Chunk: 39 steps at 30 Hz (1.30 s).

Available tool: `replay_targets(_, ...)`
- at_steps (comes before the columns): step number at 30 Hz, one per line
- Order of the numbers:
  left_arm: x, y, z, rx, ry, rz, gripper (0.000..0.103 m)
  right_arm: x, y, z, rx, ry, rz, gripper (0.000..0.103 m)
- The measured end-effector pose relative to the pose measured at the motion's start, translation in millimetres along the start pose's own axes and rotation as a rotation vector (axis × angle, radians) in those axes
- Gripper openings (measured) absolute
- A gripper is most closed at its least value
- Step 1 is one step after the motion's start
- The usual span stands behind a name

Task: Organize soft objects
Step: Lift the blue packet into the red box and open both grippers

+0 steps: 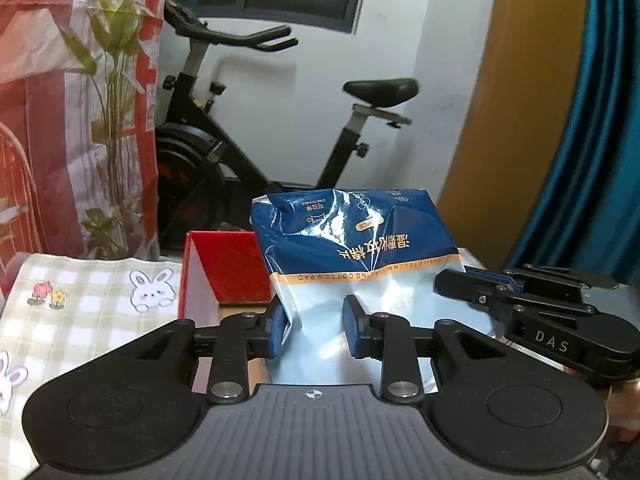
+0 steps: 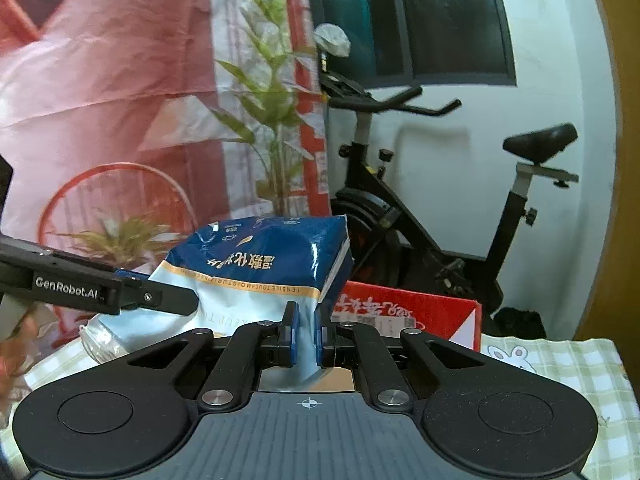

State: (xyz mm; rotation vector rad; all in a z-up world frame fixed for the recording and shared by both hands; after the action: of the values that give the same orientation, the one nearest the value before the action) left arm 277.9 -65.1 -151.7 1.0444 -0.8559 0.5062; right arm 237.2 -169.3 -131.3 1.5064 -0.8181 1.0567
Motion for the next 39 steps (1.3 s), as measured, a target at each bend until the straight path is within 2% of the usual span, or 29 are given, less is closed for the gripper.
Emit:
replay_targets(7,6,-46,-24,0.071,0.008,-0.078,0.032,-20,-67,9,-0.028,-0.032,-0.117,0.008)
replay_targets(13,-5,-67,-40,0.115,-0.004,-0.14,0.032,-47,-97,8,-0.026,-0.091,-0.216,0.008)
replay_targets(17,-9,-72,-45,0.134,-0.021,-0.15,0.033,-60,-108,6,-0.021,-0.144,-0.263,0.008)
replay_targets(20,-11,-74,-46,0.147,-0.037,-0.155,0.038,-65,-111,5,-0.035,-0.132,-0.279,0.012)
replay_targets(24,-12,-75,-49,0.176,-0.057,-0.162,0.046,-68,-110,2,-0.044,-0.117,-0.283,0.021)
replay_targets(26,-10,-71,-49,0.183,-0.069,-0.148,0.052,-67,-107,1,-0.046,-0.094,-0.28,0.022)
replay_targets(30,-6,-61,-48,0.189,-0.079,-0.126,0.053,-64,-100,-3,-0.043,-0.071,-0.275,0.022)
replay_targets(39,-7,-17,-43,0.167,-0.025,-0.083,0.053,-53,-64,-16,-0.04,-0.031,-0.228,0.022)
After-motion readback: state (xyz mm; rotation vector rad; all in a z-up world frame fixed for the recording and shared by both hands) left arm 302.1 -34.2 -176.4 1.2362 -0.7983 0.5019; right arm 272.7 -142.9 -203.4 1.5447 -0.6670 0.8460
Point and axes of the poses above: each gripper's, at about its wrist camera, not at the fingertips, and y roughly against the way its jaws point, z to its right, x to its top, the point moved 8 cm from there along -y, roughly the way its jaws point, and after that the axes turned 7 degrees about y, right-handed, at the moved point
